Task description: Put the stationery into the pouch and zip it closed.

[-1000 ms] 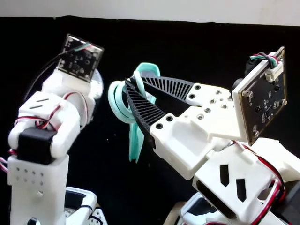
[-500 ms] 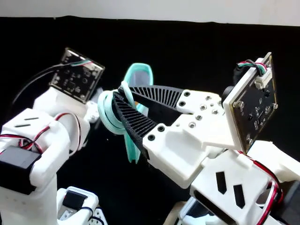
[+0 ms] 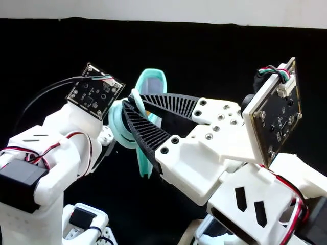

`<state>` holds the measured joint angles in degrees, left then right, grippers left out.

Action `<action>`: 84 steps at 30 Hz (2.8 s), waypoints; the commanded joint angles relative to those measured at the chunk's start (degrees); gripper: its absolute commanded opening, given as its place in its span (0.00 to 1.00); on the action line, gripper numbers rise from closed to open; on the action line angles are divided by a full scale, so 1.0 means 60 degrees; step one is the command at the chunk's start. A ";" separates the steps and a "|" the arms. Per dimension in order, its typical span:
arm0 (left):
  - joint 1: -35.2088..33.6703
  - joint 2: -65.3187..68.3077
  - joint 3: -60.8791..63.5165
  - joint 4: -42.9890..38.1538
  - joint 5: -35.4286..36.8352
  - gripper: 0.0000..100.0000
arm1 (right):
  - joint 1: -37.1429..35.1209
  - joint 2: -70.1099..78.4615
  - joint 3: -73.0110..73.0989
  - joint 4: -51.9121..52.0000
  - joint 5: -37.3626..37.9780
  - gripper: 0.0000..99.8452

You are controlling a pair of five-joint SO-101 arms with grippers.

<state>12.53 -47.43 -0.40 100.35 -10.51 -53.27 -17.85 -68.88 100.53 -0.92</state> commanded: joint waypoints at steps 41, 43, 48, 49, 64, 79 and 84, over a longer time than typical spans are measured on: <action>-0.0916 -0.3377 0.1136 0.0015 0.1846 0.13 | 0.1062 0.0066 -0.0095 -0.0681 -0.0103 0.01; -0.1194 -0.3377 0.1487 0.0000 0.1846 0.13 | 0.1062 0.0066 -0.0095 -0.0681 -0.0103 0.01; -0.1648 -0.3392 0.3055 -0.1553 0.1846 0.13 | 0.1062 0.0051 -0.0095 -0.0667 -0.0103 0.01; -0.1722 -0.3377 0.3407 -0.1993 0.1846 0.13 | 0.1062 0.0051 -0.0095 -0.0667 -0.0103 0.01; -0.2190 -0.3377 0.9062 -0.8205 0.1875 0.13 | 0.1062 0.0051 -0.0095 -0.0491 -0.0073 0.01; -0.1487 -0.3348 0.9355 -1.0315 0.1890 0.01 | 0.0974 0.0066 -0.0081 -0.0403 -0.0103 0.01; -0.0945 -0.2894 0.9326 -1.0374 0.1890 0.01 | 0.0198 0.0081 -0.0081 -0.0403 -0.0073 0.01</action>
<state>4.26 -66.33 56.04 39.60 0.31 -49.58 -17.76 -68.88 97.98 -0.92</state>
